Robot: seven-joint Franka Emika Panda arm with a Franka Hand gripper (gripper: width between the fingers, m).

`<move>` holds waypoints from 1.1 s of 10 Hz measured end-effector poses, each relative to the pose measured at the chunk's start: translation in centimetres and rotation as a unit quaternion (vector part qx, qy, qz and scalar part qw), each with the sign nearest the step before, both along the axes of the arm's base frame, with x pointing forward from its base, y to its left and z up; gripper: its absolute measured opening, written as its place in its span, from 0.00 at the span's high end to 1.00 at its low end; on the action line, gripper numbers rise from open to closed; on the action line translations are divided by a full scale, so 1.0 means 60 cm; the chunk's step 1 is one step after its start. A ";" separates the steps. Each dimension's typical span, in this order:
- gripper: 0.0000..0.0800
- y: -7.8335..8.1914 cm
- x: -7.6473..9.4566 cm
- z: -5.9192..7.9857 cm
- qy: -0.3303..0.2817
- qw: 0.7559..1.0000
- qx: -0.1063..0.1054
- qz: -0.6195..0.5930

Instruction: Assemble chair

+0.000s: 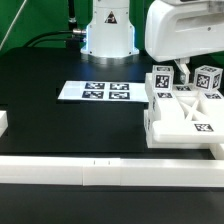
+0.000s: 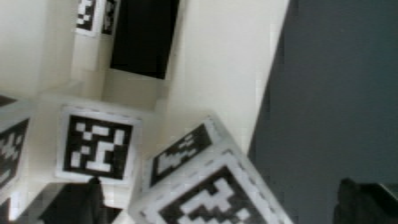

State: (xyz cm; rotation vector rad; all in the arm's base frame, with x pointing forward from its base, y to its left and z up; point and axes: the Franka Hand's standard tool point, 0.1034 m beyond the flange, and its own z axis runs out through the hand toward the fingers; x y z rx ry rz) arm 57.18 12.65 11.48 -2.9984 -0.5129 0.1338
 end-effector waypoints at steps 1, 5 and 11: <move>0.19 0.002 0.002 -0.001 -0.008 1.000 -0.001 0.020; 0.52 0.002 0.003 -0.004 -0.014 0.999 0.001 0.039; 0.64 -0.003 -0.001 -0.004 -0.009 0.996 -0.009 -0.087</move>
Offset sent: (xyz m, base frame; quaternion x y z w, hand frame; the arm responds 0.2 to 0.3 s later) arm 0.0000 0.0000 0.0000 0.0000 0.0000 0.0000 1.0000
